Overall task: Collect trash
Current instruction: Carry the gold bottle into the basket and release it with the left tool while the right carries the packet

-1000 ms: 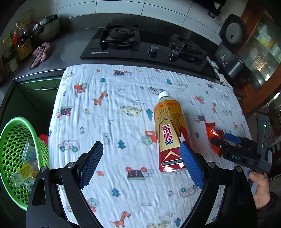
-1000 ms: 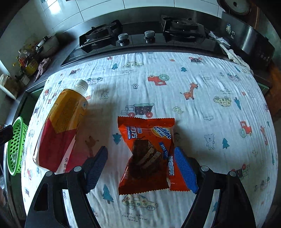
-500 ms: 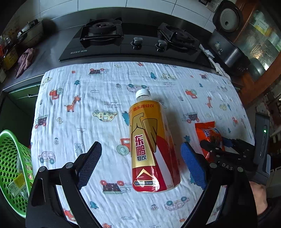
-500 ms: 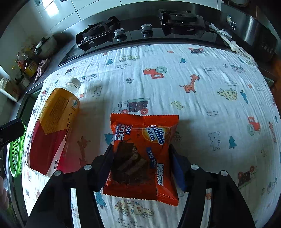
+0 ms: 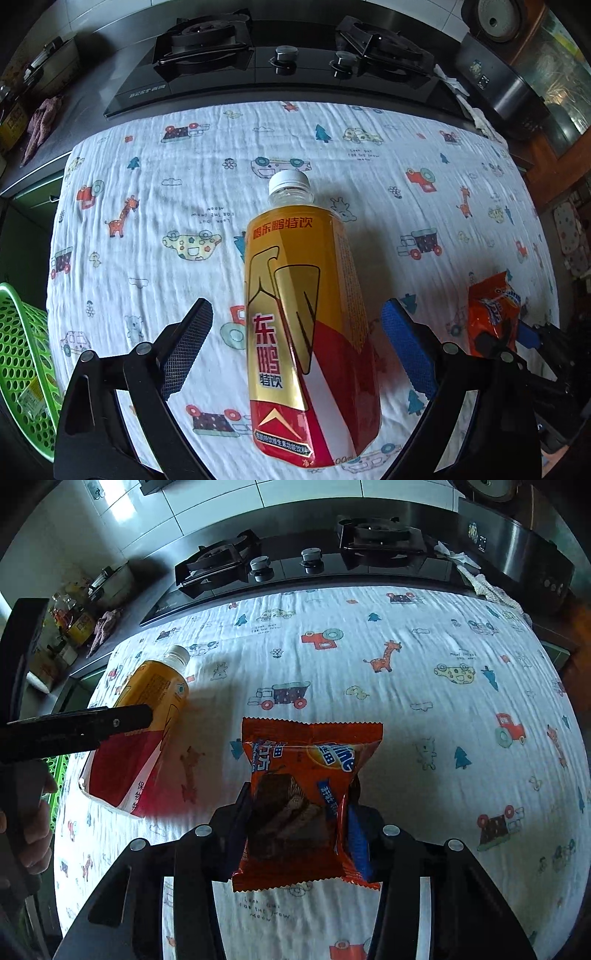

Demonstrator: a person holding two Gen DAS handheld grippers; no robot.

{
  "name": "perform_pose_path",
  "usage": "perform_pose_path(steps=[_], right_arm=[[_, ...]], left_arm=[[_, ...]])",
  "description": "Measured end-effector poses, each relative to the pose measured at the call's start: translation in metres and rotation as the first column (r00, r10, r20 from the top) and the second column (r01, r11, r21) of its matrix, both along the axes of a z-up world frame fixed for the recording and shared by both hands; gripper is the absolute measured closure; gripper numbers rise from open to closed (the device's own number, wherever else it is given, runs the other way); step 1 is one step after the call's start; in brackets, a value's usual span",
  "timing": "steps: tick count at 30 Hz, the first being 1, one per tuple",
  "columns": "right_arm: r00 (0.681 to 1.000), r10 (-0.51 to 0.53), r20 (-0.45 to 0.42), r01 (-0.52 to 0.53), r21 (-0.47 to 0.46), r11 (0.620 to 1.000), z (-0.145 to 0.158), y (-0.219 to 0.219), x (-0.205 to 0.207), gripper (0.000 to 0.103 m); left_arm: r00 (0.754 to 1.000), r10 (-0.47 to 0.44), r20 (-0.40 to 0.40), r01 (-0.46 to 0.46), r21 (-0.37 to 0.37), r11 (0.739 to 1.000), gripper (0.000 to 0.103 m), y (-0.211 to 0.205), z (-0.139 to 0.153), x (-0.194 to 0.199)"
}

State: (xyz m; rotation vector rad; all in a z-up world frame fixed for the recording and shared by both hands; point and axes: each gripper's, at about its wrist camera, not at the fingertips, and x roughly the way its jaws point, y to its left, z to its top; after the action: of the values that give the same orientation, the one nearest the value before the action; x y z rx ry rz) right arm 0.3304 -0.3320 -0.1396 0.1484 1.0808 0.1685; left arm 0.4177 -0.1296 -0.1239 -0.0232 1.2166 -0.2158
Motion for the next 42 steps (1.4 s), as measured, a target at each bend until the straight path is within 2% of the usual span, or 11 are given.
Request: perform_pose_path(steps=[4,6,9,15,21,26,32,42], right_arm=[[1.000,0.012,0.008,-0.012,-0.010,1.000,0.003,0.002,-0.007,0.058],[1.000,0.017,0.010,-0.017,-0.006,1.000,0.003,0.003,-0.010,0.058],[1.000,0.023,0.012,-0.023,-0.008,1.000,0.004,0.006,-0.013,0.058],[0.999,0.046,0.014,-0.046,-0.009,0.999,0.007,0.017,-0.019,0.058],[0.996,0.086,0.026,-0.085,-0.015,0.996,0.014,0.038,-0.025,0.059],[0.990,0.132,0.042,-0.132,-0.019,0.991,0.025,0.067,-0.031,0.059],[0.975,0.208,0.070,-0.207,-0.021,0.978,0.040,0.114,-0.036,0.059],[0.923,0.368,0.114,-0.370,-0.011,0.929,0.062,0.221,-0.033,0.059]], left_arm=[[1.000,0.001,-0.003,-0.001,0.012,1.000,0.013,-0.007,-0.005,0.001],[1.000,-0.002,-0.010,0.002,0.009,1.000,0.024,-0.008,-0.007,0.000],[1.000,-0.004,-0.020,0.004,0.017,1.000,0.033,-0.008,-0.010,0.000],[1.000,-0.004,0.004,0.004,0.004,1.000,0.034,0.003,-0.004,-0.014],[0.999,0.007,0.054,-0.005,-0.037,0.999,0.034,0.031,0.020,-0.035],[0.995,0.053,0.086,-0.048,-0.066,0.997,0.034,0.071,0.042,-0.056],[0.984,0.127,0.124,-0.120,-0.061,0.991,0.034,0.133,0.064,-0.079],[0.941,0.295,0.163,-0.292,-0.046,0.955,0.034,0.251,0.081,-0.109]])
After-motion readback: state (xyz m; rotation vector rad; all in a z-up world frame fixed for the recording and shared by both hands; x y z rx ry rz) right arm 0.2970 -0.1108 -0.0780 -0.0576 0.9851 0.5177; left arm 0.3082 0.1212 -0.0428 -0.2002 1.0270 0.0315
